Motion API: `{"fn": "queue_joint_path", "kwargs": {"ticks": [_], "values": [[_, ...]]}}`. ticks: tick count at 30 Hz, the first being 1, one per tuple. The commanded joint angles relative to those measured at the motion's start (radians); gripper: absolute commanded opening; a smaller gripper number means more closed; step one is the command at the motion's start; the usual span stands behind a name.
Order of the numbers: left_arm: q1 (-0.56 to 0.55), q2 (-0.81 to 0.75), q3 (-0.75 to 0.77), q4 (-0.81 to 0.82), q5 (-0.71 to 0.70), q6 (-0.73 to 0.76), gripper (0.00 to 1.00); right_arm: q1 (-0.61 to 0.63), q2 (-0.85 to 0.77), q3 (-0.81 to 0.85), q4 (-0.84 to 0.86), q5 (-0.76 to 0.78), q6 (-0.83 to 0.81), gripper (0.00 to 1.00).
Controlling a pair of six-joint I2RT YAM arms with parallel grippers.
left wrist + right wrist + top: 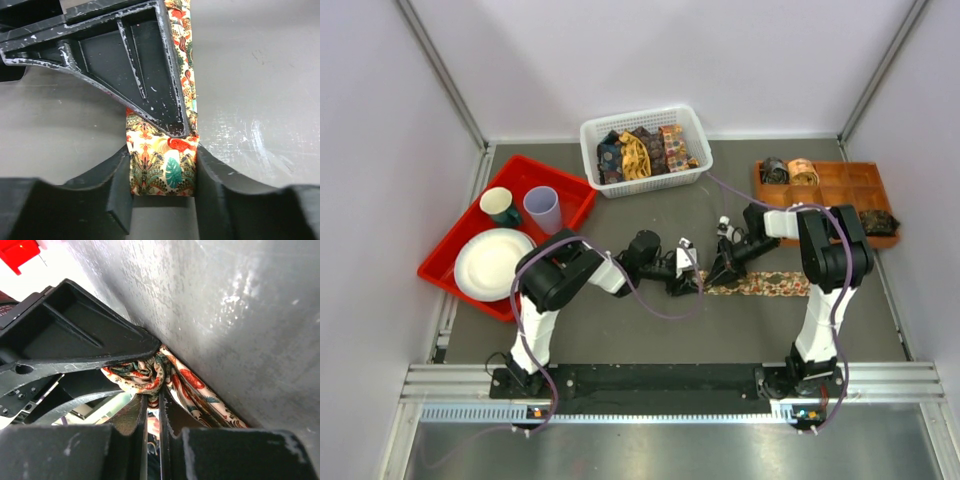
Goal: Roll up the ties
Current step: Roll the tie at the center of the board.
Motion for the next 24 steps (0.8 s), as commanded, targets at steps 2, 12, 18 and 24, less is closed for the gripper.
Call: {"fn": "queue_joint_path", "kwargs": {"ticks": [2,12,18,24], "values": [[-0.009,-0.014,0.046,-0.343,-0.069,0.090,0.34,-0.010,0.025,0.028,0.004,0.211,-0.083,0.08],[-0.052,-0.076,0.091,-0.770,-0.221,0.210,0.28,-0.045,-0.190,0.023,-0.101,0.125,-0.163,0.45],[-0.084,-0.068,0.126,-0.833,-0.266,0.219,0.31,-0.039,-0.194,-0.023,0.023,0.046,-0.054,0.45],[-0.098,-0.054,0.161,-0.882,-0.287,0.238,0.34,0.001,-0.123,-0.029,0.109,0.040,-0.023,0.43]]}}
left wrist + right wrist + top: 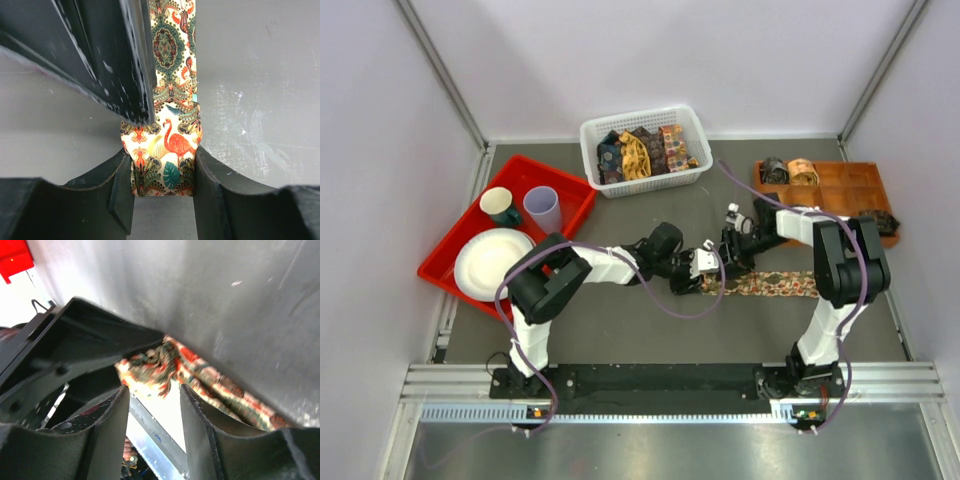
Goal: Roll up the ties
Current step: Roll the tie at the center of the board.
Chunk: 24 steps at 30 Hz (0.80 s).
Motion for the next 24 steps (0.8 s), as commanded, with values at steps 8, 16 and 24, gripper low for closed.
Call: {"fn": "queue_joint_path", "kwargs": {"ticks": [8,16,24], "values": [[-0.031,0.074,0.000,-0.287,-0.100,0.033,0.38,0.060,0.055,-0.015,0.105,0.005,0.023,0.00],[0.001,0.068,-0.033,-0.148,-0.007,-0.111,0.67,0.054,0.057,-0.033,0.104,0.173,-0.051,0.00],[0.067,0.088,-0.170,0.277,0.158,-0.265,0.74,0.057,0.071,-0.029,0.113,0.289,-0.057,0.00]]}}
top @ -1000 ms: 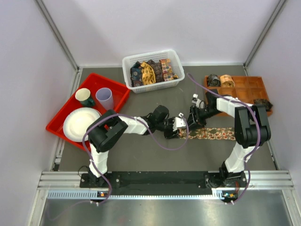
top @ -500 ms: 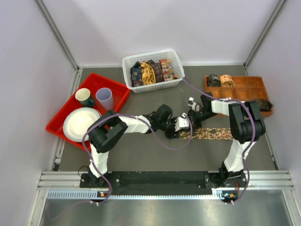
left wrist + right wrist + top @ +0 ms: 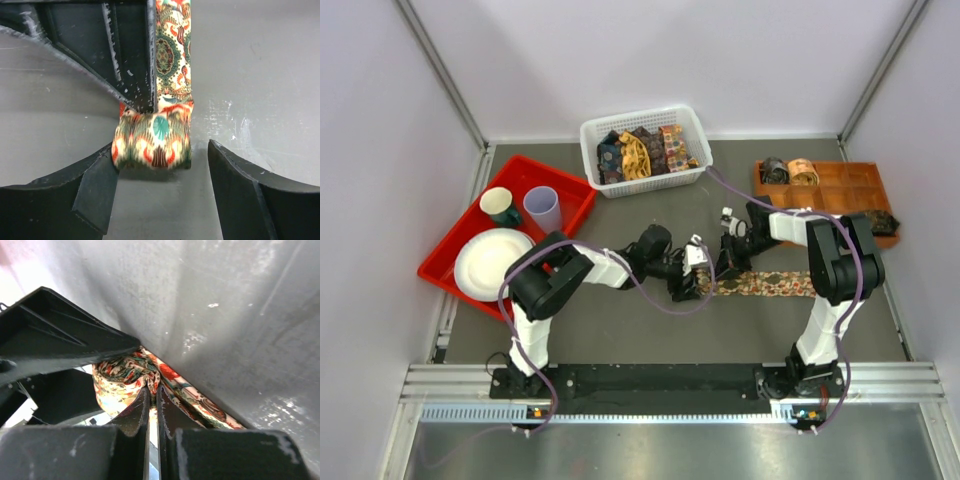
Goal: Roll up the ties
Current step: Roll the tie at the center of the board.
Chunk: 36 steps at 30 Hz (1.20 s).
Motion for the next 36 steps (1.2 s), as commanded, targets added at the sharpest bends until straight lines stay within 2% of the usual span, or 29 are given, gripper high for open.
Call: {"fn": "queue_joint_path", "kwargs": {"ticks": [1,6,10,13,15,17,20,21,24,25,30,35,36], "values": [[0.027,0.082,-0.101,0.160,0.085,-0.140,0.74,0.015,0.022,-0.018,0.047,0.227,-0.059,0.00],[0.027,0.160,-0.075,0.325,0.142,-0.260,0.70,0.024,0.017,-0.023,0.053,0.263,-0.045,0.00],[0.021,0.192,-0.050,0.349,0.151,-0.278,0.61,0.030,0.019,-0.017,0.052,0.275,-0.036,0.00],[0.017,0.179,-0.048,0.290,0.125,-0.225,0.47,0.030,0.022,-0.008,0.033,0.252,-0.039,0.00],[0.012,0.142,-0.045,0.145,0.070,-0.123,0.40,0.028,0.034,0.035,-0.007,0.225,-0.051,0.00],[0.004,0.117,-0.041,0.039,0.018,-0.052,0.34,0.022,0.043,0.067,-0.079,0.178,-0.068,0.08],[0.000,0.085,-0.036,-0.130,-0.070,0.079,0.34,-0.013,0.007,0.114,-0.157,0.111,-0.089,0.22],[0.000,0.076,-0.035,-0.193,-0.100,0.094,0.34,-0.022,-0.004,0.120,-0.174,0.068,-0.098,0.31],[-0.008,0.071,-0.016,-0.296,-0.155,0.150,0.36,-0.057,-0.045,0.131,-0.264,-0.007,-0.128,0.46],[-0.011,0.070,-0.012,-0.315,-0.168,0.159,0.37,-0.065,-0.055,0.126,-0.274,-0.033,-0.131,0.48],[-0.051,0.083,0.047,-0.405,-0.232,0.212,0.41,-0.071,-0.092,0.068,-0.222,-0.176,-0.083,0.52],[-0.071,0.109,0.108,-0.490,-0.271,0.225,0.42,-0.068,-0.059,0.037,-0.165,-0.196,-0.042,0.49],[-0.072,0.111,0.114,-0.500,-0.274,0.226,0.42,-0.067,-0.055,0.032,-0.157,-0.182,-0.040,0.46]]}}
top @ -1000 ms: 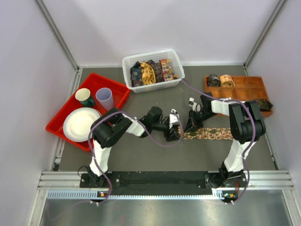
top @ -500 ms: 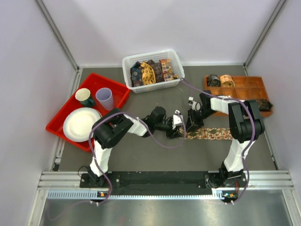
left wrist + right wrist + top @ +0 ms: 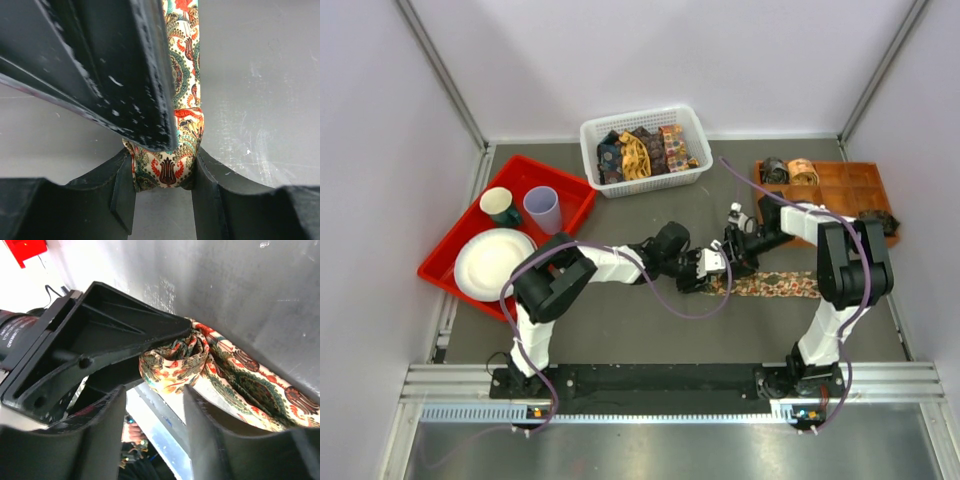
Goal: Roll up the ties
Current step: Roll the tie at the center of the board.
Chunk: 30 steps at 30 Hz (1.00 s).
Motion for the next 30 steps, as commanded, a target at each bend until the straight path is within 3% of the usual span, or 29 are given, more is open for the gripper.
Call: {"fn": "queue_joint_path", "kwargs": {"ticks": [1,5,9,12,17,21,30], "values": [[-0.012,0.095,-0.006,-0.319,-0.165,0.071,0.43,0.012,0.009,-0.025,0.053,-0.042,0.015,0.45],[-0.018,0.114,0.021,-0.353,-0.172,0.073,0.44,0.018,0.024,-0.049,0.074,-0.013,-0.003,0.41],[-0.026,0.112,0.024,-0.362,-0.162,0.079,0.47,0.017,0.038,-0.048,0.114,0.059,0.006,0.14],[-0.029,0.114,0.026,-0.364,-0.145,0.076,0.49,0.017,0.066,-0.031,0.114,0.090,0.001,0.00],[-0.022,0.105,0.018,-0.332,-0.096,0.037,0.66,0.014,0.060,-0.043,0.114,0.159,0.000,0.00],[-0.004,0.085,-0.005,-0.241,-0.009,-0.018,0.73,0.012,0.061,-0.057,0.119,0.255,0.006,0.00],[0.033,0.059,-0.094,0.136,0.113,-0.159,0.79,0.009,0.076,-0.048,0.106,0.355,0.027,0.00]]}}
